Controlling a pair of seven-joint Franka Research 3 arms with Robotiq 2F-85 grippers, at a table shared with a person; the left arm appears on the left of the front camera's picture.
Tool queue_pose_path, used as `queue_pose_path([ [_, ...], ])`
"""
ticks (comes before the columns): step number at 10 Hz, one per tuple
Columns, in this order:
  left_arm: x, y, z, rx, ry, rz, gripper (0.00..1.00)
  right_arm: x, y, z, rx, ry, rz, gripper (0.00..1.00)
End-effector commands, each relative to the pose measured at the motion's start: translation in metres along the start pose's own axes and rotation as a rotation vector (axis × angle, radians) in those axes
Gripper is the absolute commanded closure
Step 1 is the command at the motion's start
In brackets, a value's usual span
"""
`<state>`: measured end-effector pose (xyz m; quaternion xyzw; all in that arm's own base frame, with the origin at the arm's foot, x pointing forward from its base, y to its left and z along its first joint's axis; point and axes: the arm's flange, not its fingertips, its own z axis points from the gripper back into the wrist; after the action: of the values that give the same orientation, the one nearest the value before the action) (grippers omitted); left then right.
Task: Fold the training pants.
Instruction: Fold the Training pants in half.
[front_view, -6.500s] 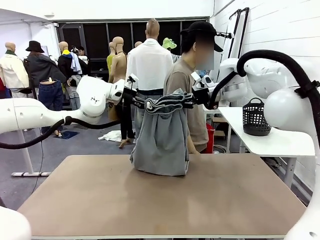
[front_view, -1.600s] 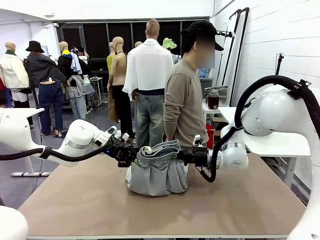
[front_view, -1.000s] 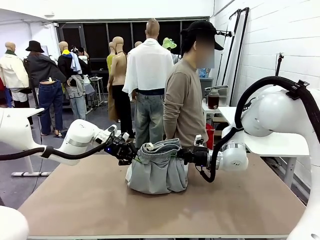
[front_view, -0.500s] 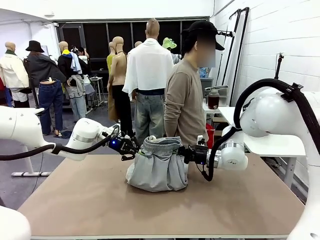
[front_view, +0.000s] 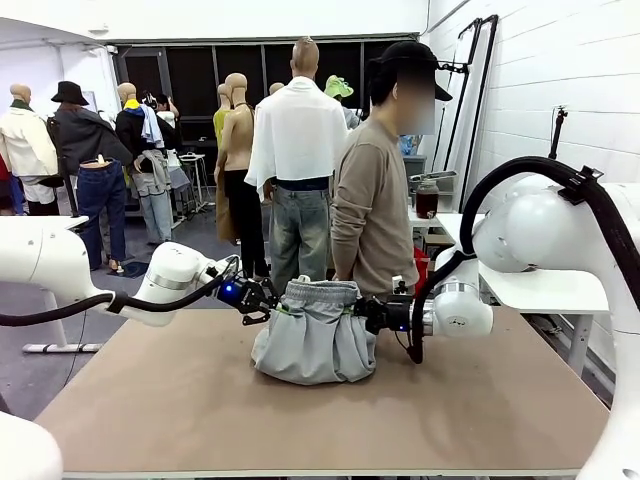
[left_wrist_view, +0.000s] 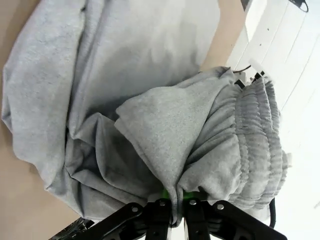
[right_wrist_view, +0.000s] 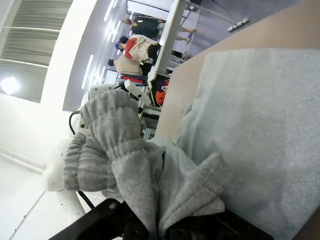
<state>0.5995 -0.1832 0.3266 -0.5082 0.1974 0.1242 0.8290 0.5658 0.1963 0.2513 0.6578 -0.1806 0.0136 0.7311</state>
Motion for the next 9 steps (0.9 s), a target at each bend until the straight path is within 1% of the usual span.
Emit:
queue_pose_path([
  [1,0.021,0.006,0.006,0.039,-0.022,0.083,1.00,0.017,-0.001,0.010,-0.076,-0.010,-0.031,1.00],
  [5,0.046,0.020,0.002,0.047,-0.043,0.146,1.00,0.027,-0.007,0.018,-0.135,-0.029,-0.038,1.00],
  [6,0.049,0.021,0.002,0.053,-0.049,0.154,1.00,0.029,-0.011,0.018,-0.148,-0.041,-0.030,1.00],
  [9,0.052,0.028,0.002,0.067,-0.061,0.191,1.00,0.029,-0.020,0.015,-0.185,-0.029,-0.046,1.00],
])
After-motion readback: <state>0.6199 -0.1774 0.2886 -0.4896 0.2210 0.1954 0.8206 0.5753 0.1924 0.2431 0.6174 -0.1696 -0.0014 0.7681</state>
